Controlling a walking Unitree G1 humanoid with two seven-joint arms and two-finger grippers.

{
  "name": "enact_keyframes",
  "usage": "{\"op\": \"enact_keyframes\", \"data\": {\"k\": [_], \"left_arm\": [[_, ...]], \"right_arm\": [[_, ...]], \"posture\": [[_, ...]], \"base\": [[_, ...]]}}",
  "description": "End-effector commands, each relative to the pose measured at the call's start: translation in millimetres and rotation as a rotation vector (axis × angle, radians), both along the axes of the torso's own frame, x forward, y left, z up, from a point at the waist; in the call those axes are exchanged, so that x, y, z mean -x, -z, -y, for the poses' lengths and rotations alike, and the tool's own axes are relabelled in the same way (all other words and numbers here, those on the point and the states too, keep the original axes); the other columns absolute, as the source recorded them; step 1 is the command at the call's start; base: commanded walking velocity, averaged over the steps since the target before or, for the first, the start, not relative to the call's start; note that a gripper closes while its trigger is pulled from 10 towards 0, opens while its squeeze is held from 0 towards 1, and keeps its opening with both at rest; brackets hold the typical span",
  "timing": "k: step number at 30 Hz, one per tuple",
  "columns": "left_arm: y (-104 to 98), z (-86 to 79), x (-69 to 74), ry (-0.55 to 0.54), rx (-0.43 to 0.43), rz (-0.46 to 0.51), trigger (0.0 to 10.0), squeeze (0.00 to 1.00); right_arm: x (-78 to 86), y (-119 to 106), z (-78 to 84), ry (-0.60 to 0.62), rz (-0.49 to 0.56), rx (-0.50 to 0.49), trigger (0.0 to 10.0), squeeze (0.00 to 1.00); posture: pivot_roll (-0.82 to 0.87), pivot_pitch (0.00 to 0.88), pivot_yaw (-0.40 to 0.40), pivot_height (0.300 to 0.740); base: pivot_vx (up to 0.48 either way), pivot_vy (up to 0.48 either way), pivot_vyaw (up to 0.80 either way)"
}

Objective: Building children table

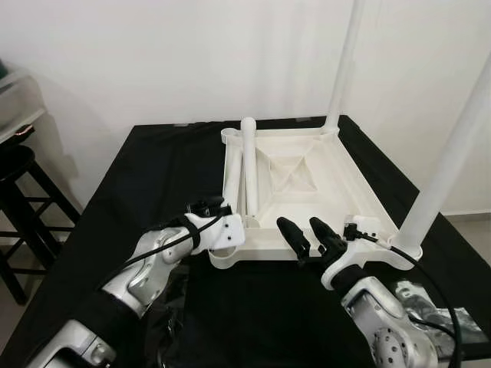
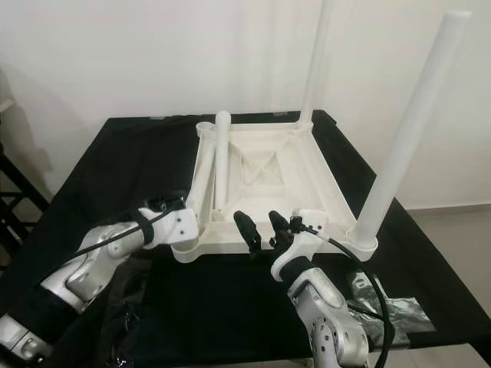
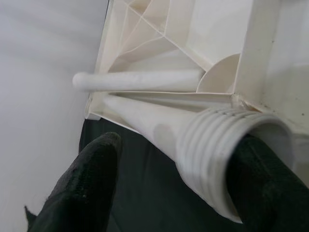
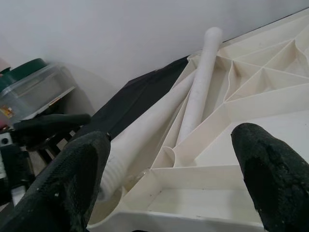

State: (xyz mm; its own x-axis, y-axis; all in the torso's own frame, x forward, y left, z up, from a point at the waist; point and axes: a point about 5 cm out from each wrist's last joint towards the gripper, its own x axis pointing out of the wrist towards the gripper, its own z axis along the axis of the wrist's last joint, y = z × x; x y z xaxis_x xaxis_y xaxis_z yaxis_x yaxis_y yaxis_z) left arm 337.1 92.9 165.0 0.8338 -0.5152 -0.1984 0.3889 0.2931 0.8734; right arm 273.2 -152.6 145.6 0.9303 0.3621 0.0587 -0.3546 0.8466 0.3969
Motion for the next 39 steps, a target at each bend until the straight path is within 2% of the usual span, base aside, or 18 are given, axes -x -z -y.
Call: {"op": "enact_keyframes", "data": {"k": [1,2,3,4,5,12,19,23,25,28,30,31,33,34,35,36,37,39], "left_arm": [[8,-2.6,-5.6,-0.065,-0.026,-0.009,10.0,0.00],[11,-2.3,-9.5,-0.107,-0.010,-0.014,10.0,0.00],[13,-0.9,-11.2,-0.119,-0.001,-0.023,7.5,0.00],[14,0.1,-12.3,-0.125,0.005,-0.029,7.5,0.00],[16,0.9,-14.0,-0.138,0.009,-0.038,0.0,0.00],[18,2.2,-21.9,-0.201,0.035,-0.035,0.0,0.00],[8,-6.7,-29.0,-0.276,0.072,0.017,0.0,0.00],[-9,-18.6,-33.2,-0.332,0.174,0.070,0.0,0.00],[-19,-28.6,-34.2,-0.364,0.255,0.081,0.0,0.00],[-25,-34.8,-34.6,-0.381,0.294,0.089,0.0,0.00],[-45,-57.8,-33.2,-0.437,0.495,0.083,0.0,0.00],[-45,-57.8,-33.2,-0.437,0.495,0.083,0.0,0.00],[-66,-76.2,-29.7,-0.437,0.681,0.103,0.0,0.00],[-66,-76.2,-29.7,-0.437,0.681,0.103,0.0,0.00],[-76,-82.5,-27.1,-0.416,0.755,0.124,0.0,0.00],[-88,-87.9,-23.7,-0.373,0.872,0.134,0.0,0.00],[-101,-89.8,-18.6,-0.282,1.049,0.116,0.0,0.00],[-101,-89.8,-18.6,-0.282,1.049,0.116,0.0,0.00]], "right_arm": [[2.0,-1,-3.4,-0.010,-0.005,-0.015,10.0,0.00],[1.8,-1,-3.4,-0.009,-0.005,-0.014,10.0,0.00],[1.8,-1,-3.2,-0.009,-0.005,-0.014,10.0,0.00],[1.8,-1,-3.1,-0.009,-0.006,-0.014,10.0,0.00],[1.5,-1,-3.1,-0.008,-0.006,-0.014,10.0,0.00],[0.6,-1,-3.0,-0.007,-0.006,-0.007,10.0,0.00],[0.7,1,-1.0,-0.004,-0.010,0.028,10.0,0.00],[-1.2,-2,-1.7,-0.018,0.002,0.051,10.0,0.00],[-5.7,-11,0.0,-0.002,0.031,0.015,10.0,0.00],[-8.5,-16,0.8,0.003,0.046,-0.015,10.0,0.00],[-16.6,-33,0.4,-0.007,0.092,-0.108,10.0,0.00],[-16.6,-33,0.4,-0.007,0.092,-0.108,10.0,0.00],[-21.9,-44,-2.3,-0.035,0.125,-0.162,10.0,0.00],[-21.9,-44,-2.3,-0.035,0.125,-0.162,10.0,0.00],[-23.9,-48,-4.0,-0.051,0.135,-0.176,10.0,0.00],[-26.3,-52,-7.2,-0.072,0.145,-0.205,10.0,0.00],[-28.6,-57,-12.2,-0.103,0.155,-0.246,10.0,0.00],[-28.6,-57,-12.2,-0.103,0.155,-0.246,10.0,0.00]], "posture": [[-0.04,0.000,0.039,0.740],[-0.04,0.000,0.040,0.740],[-0.04,0.000,0.039,0.740],[-0.04,0.000,0.039,0.740],[-0.04,0.000,0.038,0.740],[-0.05,0.000,0.040,0.740],[-0.06,0.000,0.035,0.740],[-0.06,0.000,0.033,0.740],[-0.06,0.000,0.029,0.740],[-0.06,0.000,0.029,0.740],[-0.05,0.000,0.023,0.740],[-0.05,0.000,0.023,0.740],[-0.05,0.000,0.012,0.740],[-0.05,0.000,0.012,0.740],[-0.05,0.000,0.011,0.740],[-0.04,0.000,0.004,0.740],[-0.04,0.000,0.000,0.740],[-0.04,0.000,0.000,0.740]], "base": [[0.000,0.000,0.00],[0.000,0.000,0.00],[0.000,0.000,0.00],[0.000,0.000,0.00],[0.000,0.000,0.00],[0.000,0.000,0.00],[0.000,0.000,0.00],[0.000,0.000,0.00],[0.000,0.000,0.00],[0.000,0.000,0.00],[0.000,0.000,0.00],[0.000,0.000,0.00],[0.000,0.000,0.00],[0.000,0.000,0.00],[0.000,0.000,0.00],[0.000,0.000,0.00],[0.000,0.000,0.00],[0.000,0.000,0.00]]}}
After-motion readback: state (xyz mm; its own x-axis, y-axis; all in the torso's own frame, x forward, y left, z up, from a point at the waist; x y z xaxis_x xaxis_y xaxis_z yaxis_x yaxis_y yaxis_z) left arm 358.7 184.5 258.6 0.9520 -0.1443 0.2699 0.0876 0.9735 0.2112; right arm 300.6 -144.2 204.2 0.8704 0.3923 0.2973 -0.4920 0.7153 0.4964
